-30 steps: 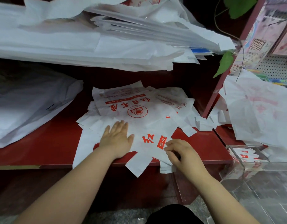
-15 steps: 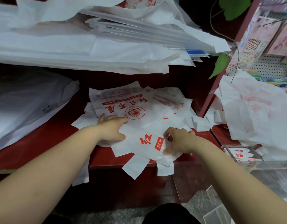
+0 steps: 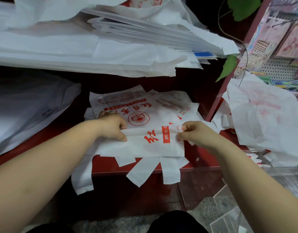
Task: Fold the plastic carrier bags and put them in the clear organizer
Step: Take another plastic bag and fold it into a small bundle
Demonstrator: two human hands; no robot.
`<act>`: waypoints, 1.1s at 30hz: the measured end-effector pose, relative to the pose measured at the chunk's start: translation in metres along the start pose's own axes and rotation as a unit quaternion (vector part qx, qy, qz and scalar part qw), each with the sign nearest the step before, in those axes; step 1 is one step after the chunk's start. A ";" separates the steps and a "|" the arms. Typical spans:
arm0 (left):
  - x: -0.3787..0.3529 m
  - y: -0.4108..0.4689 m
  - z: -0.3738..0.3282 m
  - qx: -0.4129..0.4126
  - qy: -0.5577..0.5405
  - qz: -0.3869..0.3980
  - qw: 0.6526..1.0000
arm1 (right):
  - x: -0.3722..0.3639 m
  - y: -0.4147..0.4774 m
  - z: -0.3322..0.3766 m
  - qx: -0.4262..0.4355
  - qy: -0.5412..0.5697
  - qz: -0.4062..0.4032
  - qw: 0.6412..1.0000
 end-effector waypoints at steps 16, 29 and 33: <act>-0.032 -0.083 -0.007 -0.003 -0.566 0.016 0.824 | -0.023 0.065 0.050 0.131 -0.111 -0.113 0.979; -0.088 -0.080 0.001 -0.232 -0.039 -0.197 0.952 | -0.060 0.060 0.021 0.309 -0.260 -0.179 0.897; -0.087 -0.082 -0.014 -0.284 -0.028 -0.201 0.937 | -0.061 -0.011 -0.014 0.405 -0.239 -0.119 0.875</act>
Point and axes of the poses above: each hand's wrist, its own y-axis towards the middle knuckle, its own x-axis out of the back of the hand, z = x × y, the point moved 1 cm from there along y, towards the middle knuckle
